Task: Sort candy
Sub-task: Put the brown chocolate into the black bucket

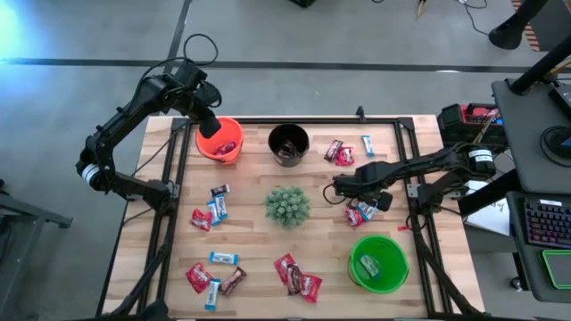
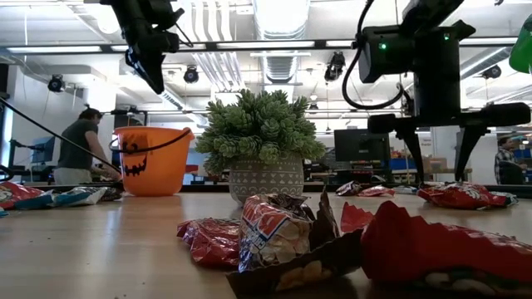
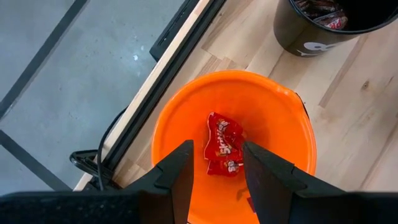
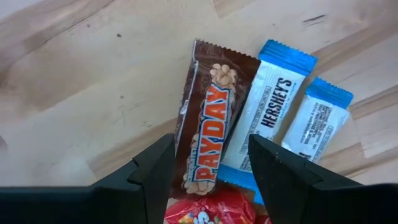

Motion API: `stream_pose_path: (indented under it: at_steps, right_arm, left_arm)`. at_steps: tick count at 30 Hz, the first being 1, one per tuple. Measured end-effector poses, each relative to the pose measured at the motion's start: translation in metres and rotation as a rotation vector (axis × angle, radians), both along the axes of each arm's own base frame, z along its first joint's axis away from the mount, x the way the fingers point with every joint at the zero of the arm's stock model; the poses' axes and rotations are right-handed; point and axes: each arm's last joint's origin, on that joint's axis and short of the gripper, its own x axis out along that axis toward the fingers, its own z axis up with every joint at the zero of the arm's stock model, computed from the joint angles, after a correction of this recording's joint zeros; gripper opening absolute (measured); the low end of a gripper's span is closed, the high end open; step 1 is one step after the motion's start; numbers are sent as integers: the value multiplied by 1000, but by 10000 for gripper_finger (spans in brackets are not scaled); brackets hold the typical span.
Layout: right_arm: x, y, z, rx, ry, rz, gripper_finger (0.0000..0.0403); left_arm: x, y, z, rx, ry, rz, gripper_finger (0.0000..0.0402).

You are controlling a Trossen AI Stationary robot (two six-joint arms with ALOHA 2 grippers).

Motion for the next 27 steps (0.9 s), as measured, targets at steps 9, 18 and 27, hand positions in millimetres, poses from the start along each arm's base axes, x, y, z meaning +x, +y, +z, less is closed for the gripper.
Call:
stream_pose_path:
  at_steps: [9, 18, 27]
  right_arm:
    - [-2, -1, -16, -36, -61, -24, 194]
    - [-5, -2, -22, -53, -57, -49, 172]
    - [-4, -1, -21, -55, -76, -30, 21]
  left_arm:
    - [0, 0, 0, 0, 0, -1, 120]
    - [0, 0, 0, 0, 0, 0, 120]
    - [0, 0, 0, 0, 0, 0, 120]
